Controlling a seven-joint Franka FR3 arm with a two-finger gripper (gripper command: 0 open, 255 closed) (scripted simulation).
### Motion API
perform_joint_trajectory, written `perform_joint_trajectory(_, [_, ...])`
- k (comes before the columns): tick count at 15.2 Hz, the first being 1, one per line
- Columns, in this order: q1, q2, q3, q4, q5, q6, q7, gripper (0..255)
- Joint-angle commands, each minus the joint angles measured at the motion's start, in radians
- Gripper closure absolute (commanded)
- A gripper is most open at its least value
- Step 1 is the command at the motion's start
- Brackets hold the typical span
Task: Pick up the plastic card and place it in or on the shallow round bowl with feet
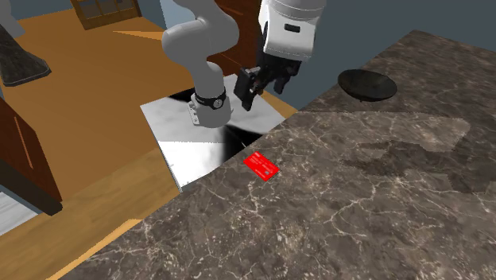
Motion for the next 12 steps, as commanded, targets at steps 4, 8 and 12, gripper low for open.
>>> perform_joint_trajectory(4, [-0.004, 0.237, -0.013, 0.072, -0.021, 0.001, -0.038, 0])
perform_joint_trajectory(8, [-0.009, 0.424, -0.020, 0.140, -0.038, -0.009, -0.064, 0])
perform_joint_trajectory(12, [-0.012, 0.492, -0.023, 0.137, -0.047, 0.011, -0.072, 0])
